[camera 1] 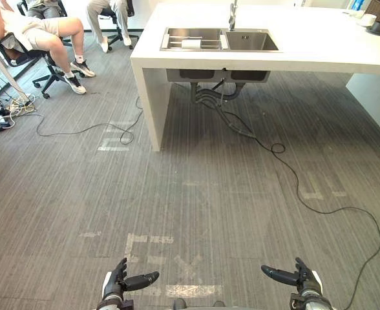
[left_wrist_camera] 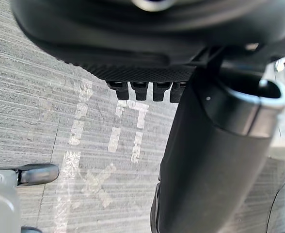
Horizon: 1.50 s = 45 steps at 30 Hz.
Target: Walk over to the sink, pick up the cup, carry it to the dishwasher, place the cup inside the dishwasher, then close the dishwasher door
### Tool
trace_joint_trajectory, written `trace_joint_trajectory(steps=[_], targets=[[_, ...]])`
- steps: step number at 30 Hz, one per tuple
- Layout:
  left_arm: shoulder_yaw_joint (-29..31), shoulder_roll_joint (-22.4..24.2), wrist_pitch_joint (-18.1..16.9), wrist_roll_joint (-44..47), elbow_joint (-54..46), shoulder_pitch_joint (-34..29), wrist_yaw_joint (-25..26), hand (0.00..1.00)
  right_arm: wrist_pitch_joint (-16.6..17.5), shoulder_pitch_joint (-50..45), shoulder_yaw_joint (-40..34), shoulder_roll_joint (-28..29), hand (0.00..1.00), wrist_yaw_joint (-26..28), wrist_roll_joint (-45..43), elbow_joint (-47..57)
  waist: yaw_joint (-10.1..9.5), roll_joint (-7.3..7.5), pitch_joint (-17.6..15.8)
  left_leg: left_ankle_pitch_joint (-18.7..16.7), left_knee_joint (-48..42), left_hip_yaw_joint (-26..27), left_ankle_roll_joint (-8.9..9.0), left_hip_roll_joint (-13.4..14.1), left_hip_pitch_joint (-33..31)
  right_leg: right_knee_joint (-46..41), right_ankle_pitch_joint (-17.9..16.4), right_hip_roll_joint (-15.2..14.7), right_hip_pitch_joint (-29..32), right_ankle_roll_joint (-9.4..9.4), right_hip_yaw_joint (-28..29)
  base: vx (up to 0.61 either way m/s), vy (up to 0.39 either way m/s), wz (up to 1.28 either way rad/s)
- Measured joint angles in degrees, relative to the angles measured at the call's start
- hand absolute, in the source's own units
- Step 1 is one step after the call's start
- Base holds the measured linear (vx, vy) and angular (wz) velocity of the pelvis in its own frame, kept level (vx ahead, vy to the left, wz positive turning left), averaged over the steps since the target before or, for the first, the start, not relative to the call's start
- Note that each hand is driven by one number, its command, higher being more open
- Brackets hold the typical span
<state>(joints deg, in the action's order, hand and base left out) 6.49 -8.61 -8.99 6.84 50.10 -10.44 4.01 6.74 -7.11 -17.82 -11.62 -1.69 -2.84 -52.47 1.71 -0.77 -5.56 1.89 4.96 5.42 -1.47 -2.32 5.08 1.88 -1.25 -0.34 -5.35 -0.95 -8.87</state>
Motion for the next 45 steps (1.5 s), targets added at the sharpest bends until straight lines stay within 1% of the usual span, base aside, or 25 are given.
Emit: trace_joint_trajectory(steps=[11,27,36,40,42,44,45], targets=[[0.0,0.14,-0.03,0.03,-0.01,-0.66,0.01,1.0,0.0,-0.16,-1.99,0.07,1.0,-0.12,-0.2,0.0,-0.28,-0.19,-0.03,0.01,0.01,-0.13,-0.01,0.0,-0.08,0.01,-0.03,0.0,-0.02,0.05,-0.32,0.0,0.0,0.0],[-0.07,0.73,-0.03,0.0,0.17,-0.75,0.0,1.0,-0.45,-0.12,-1.99,0.11,1.0,-0.11,-0.36,-0.65,-0.34,-0.57,-0.23,-0.06,0.04,0.4,0.04,0.09,0.57,0.16,-0.01,0.1,-0.57,0.08,0.45,0.0,0.0,-0.01],[-0.15,0.79,-0.03,-0.05,0.18,-0.68,-0.01,1.0,-0.45,0.04,-2.04,0.11,1.0,-0.1,-0.45,-0.65,-0.66,-0.66,-0.28,-0.67,0.03,1.5,0.3,0.41,0.57,0.74,0.02,0.46,-0.51,0.13,1.23,-0.01,-0.013,-0.06],[-0.21,0.8,-0.03,-0.03,-0.06,-0.7,0.0,1.0,-0.45,0.52,-2.04,0.12,1.0,-0.08,-0.5,-0.64,-0.9,-0.86,-0.4,-1.38,0.0,2.25,0.3,0.41,0.23,1.04,0.0,0.49,0.0,0.1,1.97,0.0,-0.008,-0.09],[-0.24,0.81,-0.03,0.02,-0.34,-0.71,0.0,1.0,-0.46,1.23,-2.04,0.13,1.0,-0.09,-0.56,-0.64,-0.97,-0.97,-0.47,-1.7,-0.02,2.76,-0.01,0.39,-0.29,1.02,-0.01,0.48,0.61,0.09,2.44,0.01,0.005,-0.15],[-0.3,0.86,-0.03,0.02,-0.88,-0.71,0.01,1.0,-0.46,2.03,-2.05,0.21,1.0,-0.1,-0.8,-0.64,-0.99,-1.0,-0.64,-2.95,-1.32,3.13,-0.25,0.3,-1.12,0.75,-0.2,0.29,1.08,-0.21,2.88,0.04,0.022,-0.14],[-0.34,1.04,-0.03,0.05,-1.32,-0.69,0.01,1.0,-0.46,2.47,-2.08,0.22,1.0,-0.12,-1.71,-0.57,-1.07,-1.14,-0.76,-4.43,-3.57,3.27,-0.5,0.29,-2.23,-0.66,-1.04,0.01,1.9,-0.72,3.21,0.07,0.042,-0.11]])
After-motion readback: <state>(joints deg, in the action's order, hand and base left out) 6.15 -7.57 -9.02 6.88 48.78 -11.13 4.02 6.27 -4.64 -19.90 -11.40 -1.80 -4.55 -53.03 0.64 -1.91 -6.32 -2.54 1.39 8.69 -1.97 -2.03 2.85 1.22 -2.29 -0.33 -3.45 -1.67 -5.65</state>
